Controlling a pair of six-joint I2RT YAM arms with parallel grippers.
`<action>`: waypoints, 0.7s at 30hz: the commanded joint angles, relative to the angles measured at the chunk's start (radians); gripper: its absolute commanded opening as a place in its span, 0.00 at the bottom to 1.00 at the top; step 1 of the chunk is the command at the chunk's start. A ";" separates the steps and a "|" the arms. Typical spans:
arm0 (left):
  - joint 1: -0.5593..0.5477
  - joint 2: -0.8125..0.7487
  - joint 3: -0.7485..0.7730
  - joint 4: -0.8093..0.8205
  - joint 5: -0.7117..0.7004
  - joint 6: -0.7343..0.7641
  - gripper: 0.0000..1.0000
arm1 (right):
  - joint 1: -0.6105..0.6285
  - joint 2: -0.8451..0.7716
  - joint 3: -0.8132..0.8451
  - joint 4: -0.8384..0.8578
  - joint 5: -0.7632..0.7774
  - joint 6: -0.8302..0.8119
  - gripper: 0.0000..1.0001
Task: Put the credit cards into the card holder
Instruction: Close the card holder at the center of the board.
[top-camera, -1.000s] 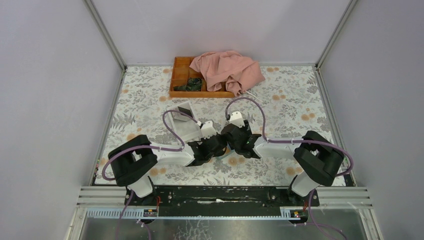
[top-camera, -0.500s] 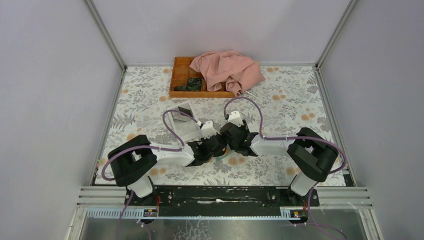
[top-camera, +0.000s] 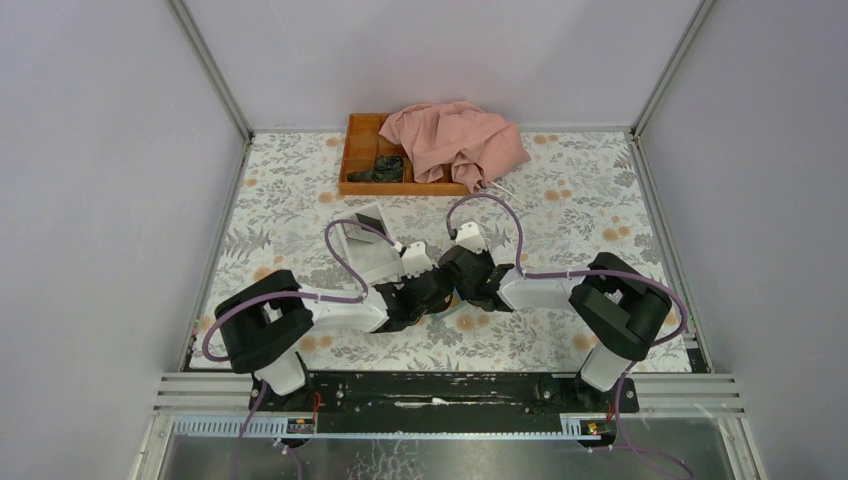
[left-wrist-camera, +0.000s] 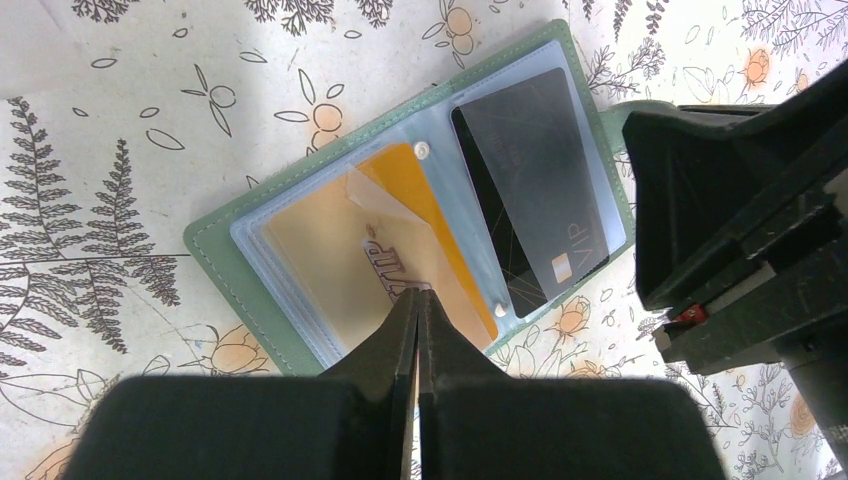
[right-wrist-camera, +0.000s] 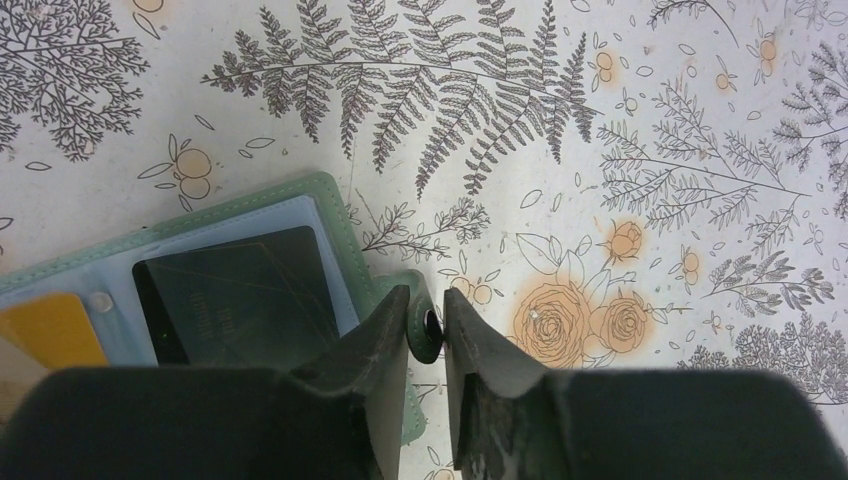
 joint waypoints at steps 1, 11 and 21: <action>0.008 -0.006 -0.024 -0.107 -0.014 0.017 0.00 | -0.007 -0.047 0.014 0.005 0.053 -0.001 0.21; 0.010 -0.050 0.032 -0.179 -0.054 0.022 0.10 | -0.007 -0.064 0.012 0.023 0.021 -0.018 0.00; 0.016 -0.191 -0.020 -0.225 -0.119 0.015 0.34 | -0.007 -0.134 0.016 -0.003 0.000 -0.015 0.00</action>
